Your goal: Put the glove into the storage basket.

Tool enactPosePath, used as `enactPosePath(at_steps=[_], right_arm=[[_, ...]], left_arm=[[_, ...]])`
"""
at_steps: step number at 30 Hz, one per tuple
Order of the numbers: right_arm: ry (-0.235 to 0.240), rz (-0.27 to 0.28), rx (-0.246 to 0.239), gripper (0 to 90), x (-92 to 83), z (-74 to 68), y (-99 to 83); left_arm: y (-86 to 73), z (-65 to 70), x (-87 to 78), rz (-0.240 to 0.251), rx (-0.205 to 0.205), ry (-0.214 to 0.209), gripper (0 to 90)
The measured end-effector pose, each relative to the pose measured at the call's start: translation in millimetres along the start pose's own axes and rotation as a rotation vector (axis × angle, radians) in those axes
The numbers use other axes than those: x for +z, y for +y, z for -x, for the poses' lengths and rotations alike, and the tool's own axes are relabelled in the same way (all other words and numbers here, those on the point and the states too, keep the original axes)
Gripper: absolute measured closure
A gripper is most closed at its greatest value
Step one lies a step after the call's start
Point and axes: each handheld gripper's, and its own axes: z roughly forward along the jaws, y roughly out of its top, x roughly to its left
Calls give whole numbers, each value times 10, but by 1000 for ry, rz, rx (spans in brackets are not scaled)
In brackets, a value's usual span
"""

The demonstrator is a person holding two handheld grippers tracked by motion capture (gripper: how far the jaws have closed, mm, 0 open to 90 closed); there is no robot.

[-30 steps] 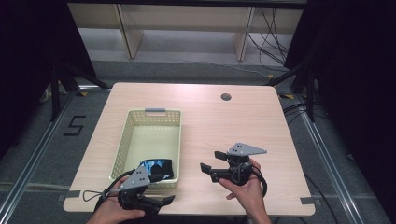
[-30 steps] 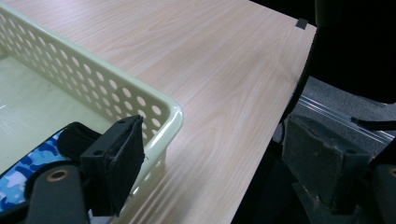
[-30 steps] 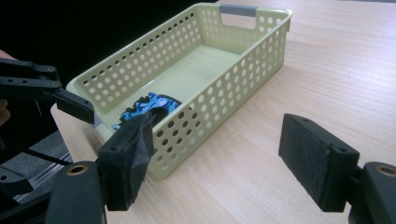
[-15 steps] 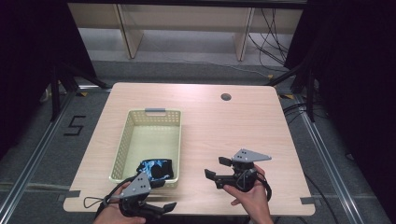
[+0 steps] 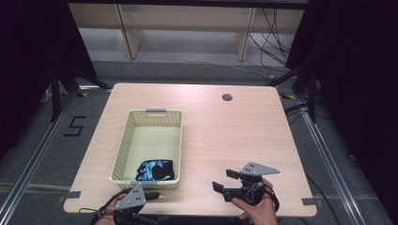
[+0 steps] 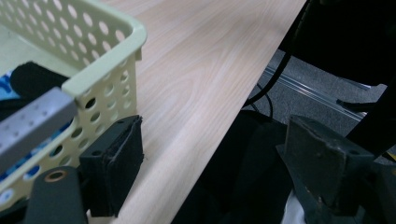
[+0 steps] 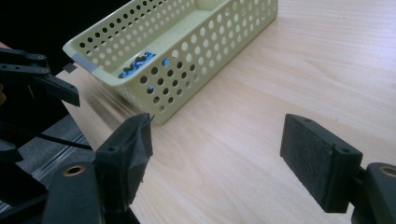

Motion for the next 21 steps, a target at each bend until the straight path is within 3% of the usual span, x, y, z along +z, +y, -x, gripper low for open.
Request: enactPosePath(at_steps=[1,2,3,4,5,8,9,10,11,12,13,14,16,17,18,21], right_arm=[[-5,4,-25,260,-11,21,-21],[-4,-3,1,260,-23,-1,-41],[-5,-12,-8,260,-30,-4,-53],[-11,-7,-58,259,-28,12,-71],[-2,-6,-61,258,-27,6,-94],[3,-5,-70,248,-30,-12,-163],[8,-22,-43,248,-44,-34,-180],[-3,-28,-51,246,-56,-33,-205],[0,-18,-55,245,-49,-29,-227],[-1,-22,-70,244,-50,-27,-245],[-8,-36,-45,243,-69,-56,-273],[0,-38,-68,241,-70,-38,-291],[-7,-37,-60,235,-76,-56,-337],[-10,-44,-70,231,-82,-53,-360],[-22,-51,-73,228,-87,-65,-394],[-65,-106,-113,215,-94,-85,-457]], left_arm=[[-18,-8,-7,-14,3,18,193],[-23,-7,-8,-18,11,28,193],[-45,5,5,-1,5,32,194],[-61,5,9,-5,10,35,194],[-86,-20,4,-29,35,50,195],[-113,-27,12,-30,26,58,194],[-127,-24,17,-23,24,63,194],[-134,-20,13,-27,23,56,193],[-145,-17,15,-26,34,76,192],[-148,-38,-4,-50,77,87,191],[-169,-32,7,-39,75,107,191],[-180,-33,11,-36,68,109,191],[-186,-65,-3,-62,100,105,191],[-210,-47,19,-48,65,104,191],[-207,-55,9,-60,83,110,191],[-225,-44,0,-53,76,108,191]])
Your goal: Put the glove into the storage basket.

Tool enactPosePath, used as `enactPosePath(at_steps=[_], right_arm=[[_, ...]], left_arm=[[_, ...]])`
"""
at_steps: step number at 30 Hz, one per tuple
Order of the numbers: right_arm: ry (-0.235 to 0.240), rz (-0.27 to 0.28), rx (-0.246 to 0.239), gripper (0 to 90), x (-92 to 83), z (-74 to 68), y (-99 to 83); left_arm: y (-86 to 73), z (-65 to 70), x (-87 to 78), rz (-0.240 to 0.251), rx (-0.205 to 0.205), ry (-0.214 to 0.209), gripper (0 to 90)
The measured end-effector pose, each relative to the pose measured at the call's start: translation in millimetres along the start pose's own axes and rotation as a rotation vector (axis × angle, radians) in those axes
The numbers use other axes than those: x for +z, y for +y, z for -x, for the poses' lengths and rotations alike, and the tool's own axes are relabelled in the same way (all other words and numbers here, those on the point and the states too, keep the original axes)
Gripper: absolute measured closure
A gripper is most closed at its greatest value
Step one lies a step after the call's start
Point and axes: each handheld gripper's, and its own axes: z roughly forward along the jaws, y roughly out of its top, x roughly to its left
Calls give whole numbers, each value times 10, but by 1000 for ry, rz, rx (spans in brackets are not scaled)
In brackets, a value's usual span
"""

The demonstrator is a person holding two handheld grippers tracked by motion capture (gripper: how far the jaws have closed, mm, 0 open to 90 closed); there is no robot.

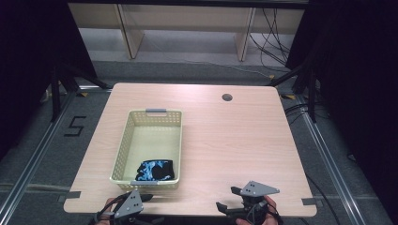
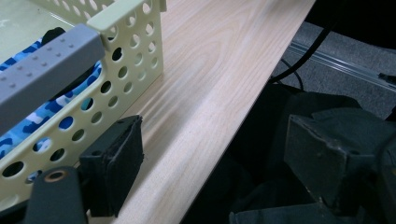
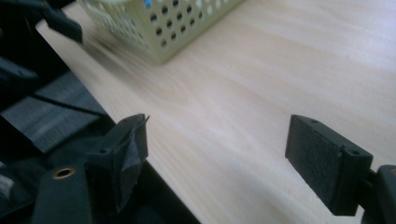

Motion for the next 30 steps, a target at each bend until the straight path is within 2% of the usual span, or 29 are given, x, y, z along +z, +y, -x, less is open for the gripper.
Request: enactPosePath(at_steps=[1,2,3,4,5,6,7,8,9,10,11,12,14,16,17,19,20,21,22,23,27,28,29,30], right_arm=[[-19,-17,5,215,-13,-34,-27],[-18,-17,-12,215,-7,-32,-39],[-33,-34,-7,214,-18,-53,-55],[-31,-36,-15,212,-23,-56,-65],[-22,-45,-8,211,-30,-62,-73],[-15,-51,14,211,-46,-81,-80],[-22,-44,6,211,-54,-75,-89],[-14,-29,1,209,-50,-63,-98],[-22,-38,6,209,-76,-61,-102],[-24,-42,27,209,-90,-74,-113],[-23,-37,7,208,-89,-49,-116],[-32,-34,17,208,-99,-50,-125],[-24,-35,7,207,-103,-30,-132],[-10,-45,8,207,-108,-22,-134],[-8,-47,4,207,-109,-16,-135],[-37,-41,9,207,-120,-18,-138],[-31,-45,22,206,-127,-18,-138],[-26,-32,2,206,-117,9,-139],[-34,-48,38,206,-141,-8,-142],[-42,-40,14,206,-141,20,-142],[-48,-43,23,207,-155,45,-147],[-45,-51,58,207,-162,19,-149],[-39,-46,56,207,-164,24,-149],[-42,-40,38,207,-165,44,-148]], left_arm=[[-3,-10,-4,0,16,4,191],[-14,1,0,-3,-20,-5,191],[-16,-14,-13,-26,-8,-13,190],[-32,-3,6,-10,-27,-16,191],[-39,-10,6,-18,-26,-12,190],[-44,-15,4,-25,-21,-4,190],[-42,-40,-7,-48,10,-6,190],[-45,-41,10,-28,13,6,189],[-48,-25,17,-14,-10,-4,189],[-48,-14,17,-19,-32,-5,189],[-49,-33,10,-42,-9,-2,189],[-53,-21,18,-29,-22,-3,189],[-52,-31,13,-48,-1,2,189],[-53,-20,22,-38,-14,0,189],[-52,-30,15,-48,-2,1,189],[-53,-21,22,-32,-21,2,190],[-53,-24,23,-32,-25,-2,190],[-55,-24,27,-28,-33,-8,191],[-52,-26,18,-33,-26,-1,192],[-49,-41,8,-51,-15,-3,192],[-52,-41,16,-42,-12,7,193],[-53,-53,16,-53,-1,17,193],[-55,-52,20,-45,4,29,193],[-50,-65,14,-44,12,8,193]])
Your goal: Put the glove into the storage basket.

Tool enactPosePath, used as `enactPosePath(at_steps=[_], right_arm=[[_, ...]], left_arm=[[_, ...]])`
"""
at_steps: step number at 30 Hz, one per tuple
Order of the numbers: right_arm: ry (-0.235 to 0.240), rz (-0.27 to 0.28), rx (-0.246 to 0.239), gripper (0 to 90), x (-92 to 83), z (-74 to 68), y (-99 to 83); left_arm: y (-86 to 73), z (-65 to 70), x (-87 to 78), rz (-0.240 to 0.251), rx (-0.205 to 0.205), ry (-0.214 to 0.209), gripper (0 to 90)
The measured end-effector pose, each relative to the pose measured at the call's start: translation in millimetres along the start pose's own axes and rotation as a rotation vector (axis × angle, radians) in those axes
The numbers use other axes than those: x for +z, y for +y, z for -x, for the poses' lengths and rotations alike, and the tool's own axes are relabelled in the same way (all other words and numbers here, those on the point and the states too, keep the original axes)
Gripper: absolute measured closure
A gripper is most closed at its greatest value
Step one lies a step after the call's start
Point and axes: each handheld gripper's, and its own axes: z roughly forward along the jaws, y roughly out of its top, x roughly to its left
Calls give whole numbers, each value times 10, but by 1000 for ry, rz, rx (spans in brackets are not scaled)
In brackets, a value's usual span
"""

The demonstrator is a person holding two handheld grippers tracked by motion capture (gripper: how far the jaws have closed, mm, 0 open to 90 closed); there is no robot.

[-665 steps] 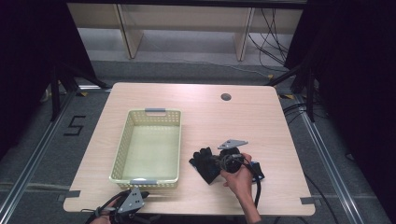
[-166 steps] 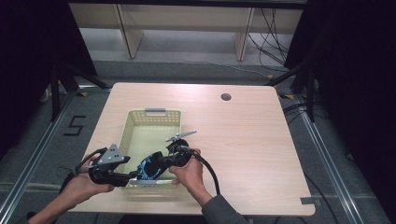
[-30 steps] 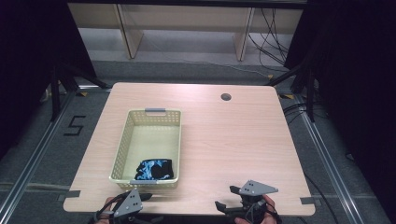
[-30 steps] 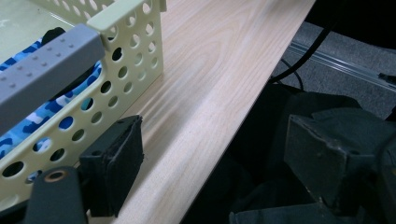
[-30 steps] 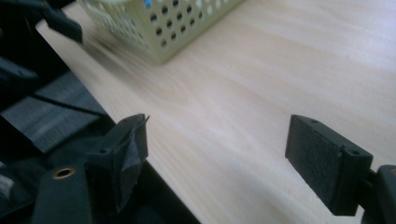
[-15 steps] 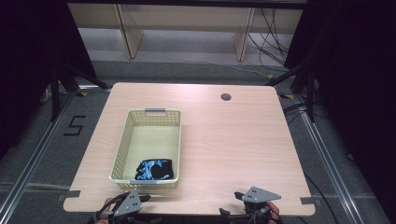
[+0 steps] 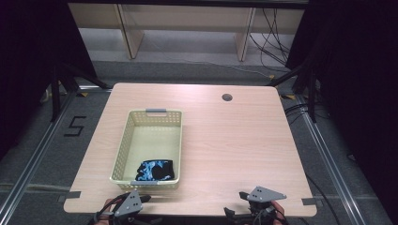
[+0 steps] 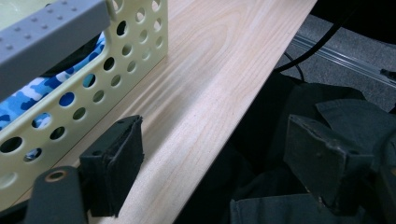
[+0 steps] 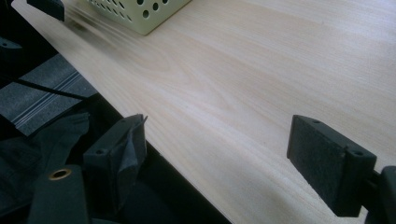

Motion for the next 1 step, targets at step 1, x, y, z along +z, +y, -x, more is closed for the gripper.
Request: enactPosePath(at_steps=[1], right_arm=[[-1,4,5,207,2,-3,-2]], left_arm=[[-5,24,13,9,-43,1,193]])
